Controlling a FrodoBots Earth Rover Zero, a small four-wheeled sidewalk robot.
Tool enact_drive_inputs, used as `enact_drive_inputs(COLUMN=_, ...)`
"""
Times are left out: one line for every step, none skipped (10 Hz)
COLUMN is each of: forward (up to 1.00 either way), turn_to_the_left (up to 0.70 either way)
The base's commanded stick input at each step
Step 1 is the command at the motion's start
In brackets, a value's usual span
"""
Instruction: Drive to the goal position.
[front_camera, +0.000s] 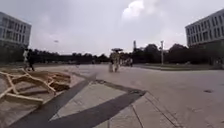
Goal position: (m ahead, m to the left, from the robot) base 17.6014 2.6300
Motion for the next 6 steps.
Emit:
enact_drive_inputs(forward=0.7, turn_to_the_left=0.0)
enact_drive_inputs(forward=0.7, turn_to_the_left=0.0)
enact_drive_inputs(forward=0.7, turn_to_the_left=0.0)
enact_drive_inputs(forward=0.7, turn_to_the_left=0.0)
enact_drive_inputs(forward=0.7, turn_to_the_left=0.0)
enact_drive_inputs(forward=0.7, turn_to_the_left=0.0)
